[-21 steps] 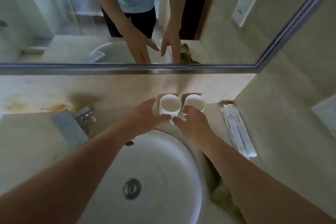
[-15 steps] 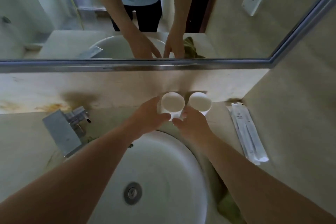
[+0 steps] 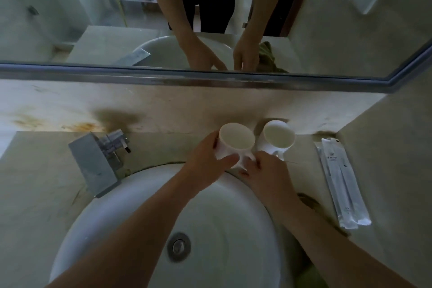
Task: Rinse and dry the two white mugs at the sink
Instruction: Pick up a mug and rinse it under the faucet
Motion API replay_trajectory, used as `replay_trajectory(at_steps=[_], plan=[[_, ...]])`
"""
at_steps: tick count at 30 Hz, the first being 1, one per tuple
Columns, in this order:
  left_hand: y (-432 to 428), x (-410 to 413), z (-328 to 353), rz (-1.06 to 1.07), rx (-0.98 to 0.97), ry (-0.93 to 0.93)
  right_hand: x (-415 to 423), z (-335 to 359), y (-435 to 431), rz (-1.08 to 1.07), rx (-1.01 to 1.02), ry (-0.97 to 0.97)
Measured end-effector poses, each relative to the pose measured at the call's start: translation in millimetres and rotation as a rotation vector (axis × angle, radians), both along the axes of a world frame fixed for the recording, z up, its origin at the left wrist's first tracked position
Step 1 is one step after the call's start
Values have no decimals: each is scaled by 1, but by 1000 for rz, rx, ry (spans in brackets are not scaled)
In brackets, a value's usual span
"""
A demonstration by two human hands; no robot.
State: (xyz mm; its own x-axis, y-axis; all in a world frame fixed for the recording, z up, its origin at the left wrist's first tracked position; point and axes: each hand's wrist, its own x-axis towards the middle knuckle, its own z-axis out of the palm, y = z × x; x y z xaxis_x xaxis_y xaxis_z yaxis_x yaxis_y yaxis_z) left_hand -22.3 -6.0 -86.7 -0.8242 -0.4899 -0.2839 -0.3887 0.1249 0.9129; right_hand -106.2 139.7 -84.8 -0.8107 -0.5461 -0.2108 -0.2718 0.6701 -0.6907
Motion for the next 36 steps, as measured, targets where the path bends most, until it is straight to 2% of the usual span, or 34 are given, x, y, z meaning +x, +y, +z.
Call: replay_trajectory(at_steps=[4,8,10,12,15,17,20,24,27,30,36], plan=[[-1,62,-4,24,103,-29,23,28,3,33,-86,-496],[3,131,-20,252,356,-31,52,31,-22,157,55,-694],[2,157,-27,387,432,-27,69,23,-40,218,114,-709],[-6,176,-33,475,531,2,84,14,-60,319,136,-626],[-27,194,-32,548,647,45,97,10,-100,451,115,-290],[-38,202,-30,567,659,6,105,15,-131,457,62,-74],[-45,212,-34,579,653,-51,113,20,-174,460,-20,98],[-48,213,-34,604,645,-48,108,16,-207,539,70,306],[-53,208,-31,638,646,-31,101,18,-213,585,173,370],[-59,205,-30,642,644,-45,98,16,-215,589,178,419],[-60,202,-29,658,659,-65,90,13,-204,508,88,268]])
